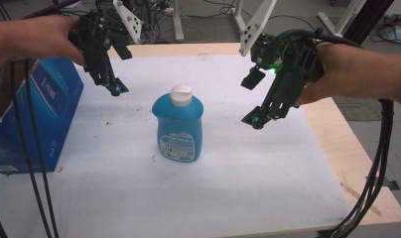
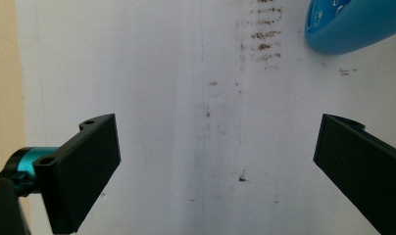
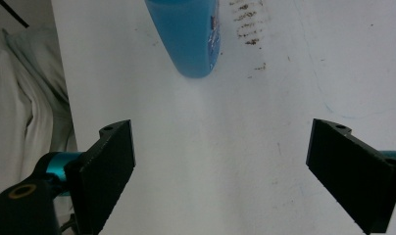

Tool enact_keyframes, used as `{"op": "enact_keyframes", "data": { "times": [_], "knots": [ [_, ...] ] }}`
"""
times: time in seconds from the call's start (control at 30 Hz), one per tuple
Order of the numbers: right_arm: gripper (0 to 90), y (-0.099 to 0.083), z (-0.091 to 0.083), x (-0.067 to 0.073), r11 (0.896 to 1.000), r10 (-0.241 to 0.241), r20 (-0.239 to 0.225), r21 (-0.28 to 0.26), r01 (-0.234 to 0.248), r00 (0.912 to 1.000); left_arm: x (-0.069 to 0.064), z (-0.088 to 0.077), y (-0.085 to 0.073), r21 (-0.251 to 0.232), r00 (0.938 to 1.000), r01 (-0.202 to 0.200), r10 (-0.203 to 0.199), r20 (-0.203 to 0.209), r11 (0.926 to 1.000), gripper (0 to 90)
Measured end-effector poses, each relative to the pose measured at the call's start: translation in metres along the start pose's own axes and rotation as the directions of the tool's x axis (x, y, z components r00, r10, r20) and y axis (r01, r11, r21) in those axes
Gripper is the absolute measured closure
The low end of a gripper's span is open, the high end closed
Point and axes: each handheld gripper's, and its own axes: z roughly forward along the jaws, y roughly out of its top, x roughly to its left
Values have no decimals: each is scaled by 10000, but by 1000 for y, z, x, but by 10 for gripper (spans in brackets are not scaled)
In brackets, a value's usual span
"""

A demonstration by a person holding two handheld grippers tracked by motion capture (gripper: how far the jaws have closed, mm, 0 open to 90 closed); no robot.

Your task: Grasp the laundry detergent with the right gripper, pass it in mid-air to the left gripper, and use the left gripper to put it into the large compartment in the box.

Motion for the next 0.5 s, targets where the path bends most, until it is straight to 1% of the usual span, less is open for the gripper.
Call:
{"op": "enact_keyframes", "data": {
  "times": [0.03,0.07,0.2,0.4,0.43,0.5],
  "knots": [
    [104,0,1,2,10000,52,-1,-58,-52,10000,0,0,0,-6,10000,-5,5,9,10000,35],
    [105,-1,3,4,9998,-69,3,-186,69,10000,0,0,0,-3,10000,-8,8,4,10000,36],
    [105,-6,9,5,9983,295,104,-496,-289,9995,0,1,-1,14,10000,-52,52,64,10000,36],
    [104,-9,17,8,9934,478,-140,-1034,-490,9988,-1,0,0,6,10000,-85,85,32,10000,35],
    [105,-9,17,9,9926,585,-137,-1059,-597,9982,-1,0,0,18,9999,-107,106,25,9999,35],
    [104,-8,20,12,9913,583,-146,-1170,-596,9982,-1,0,0,18,9999,-110,110,20,9999,35]
  ]
}}
